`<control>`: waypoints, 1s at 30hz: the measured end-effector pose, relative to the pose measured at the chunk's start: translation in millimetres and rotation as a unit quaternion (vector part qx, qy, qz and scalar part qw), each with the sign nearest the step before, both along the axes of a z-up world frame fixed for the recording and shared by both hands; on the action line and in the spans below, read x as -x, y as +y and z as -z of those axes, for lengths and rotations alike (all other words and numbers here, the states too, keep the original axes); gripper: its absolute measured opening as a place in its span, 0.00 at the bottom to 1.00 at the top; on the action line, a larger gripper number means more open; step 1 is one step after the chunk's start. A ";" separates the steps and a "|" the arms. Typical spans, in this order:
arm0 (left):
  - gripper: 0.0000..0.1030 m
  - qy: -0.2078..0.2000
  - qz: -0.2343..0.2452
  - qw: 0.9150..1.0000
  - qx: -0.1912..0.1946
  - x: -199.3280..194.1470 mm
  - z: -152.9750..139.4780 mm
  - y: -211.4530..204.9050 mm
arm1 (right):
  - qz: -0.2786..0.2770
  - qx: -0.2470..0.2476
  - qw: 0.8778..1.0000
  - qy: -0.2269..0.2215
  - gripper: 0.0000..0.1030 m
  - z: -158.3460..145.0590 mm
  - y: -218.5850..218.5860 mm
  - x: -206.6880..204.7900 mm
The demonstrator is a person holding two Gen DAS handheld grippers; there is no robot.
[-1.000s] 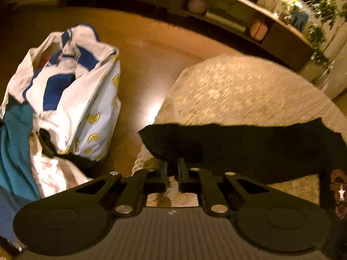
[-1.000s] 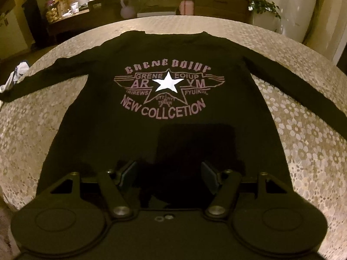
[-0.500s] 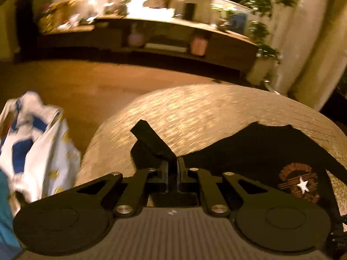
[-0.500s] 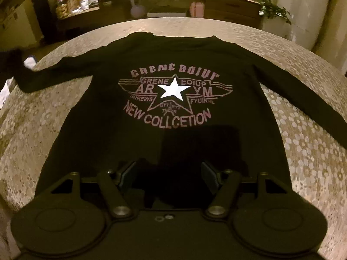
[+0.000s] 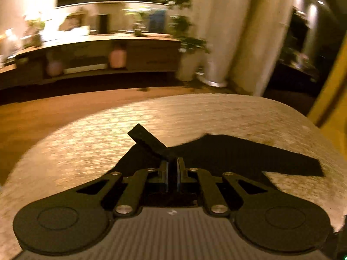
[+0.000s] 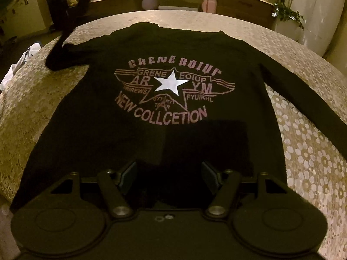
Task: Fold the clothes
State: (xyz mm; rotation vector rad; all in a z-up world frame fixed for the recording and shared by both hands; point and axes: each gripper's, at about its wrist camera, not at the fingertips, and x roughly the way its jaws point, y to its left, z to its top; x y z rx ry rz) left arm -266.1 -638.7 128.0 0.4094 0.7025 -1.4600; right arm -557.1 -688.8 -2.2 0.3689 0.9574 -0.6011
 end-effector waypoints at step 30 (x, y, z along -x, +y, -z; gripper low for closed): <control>0.06 0.042 0.178 0.981 -0.068 124.0 108.3 35.4 | 0.126 -0.191 0.959 -0.169 1.00 -31.1 -96.7 -9.0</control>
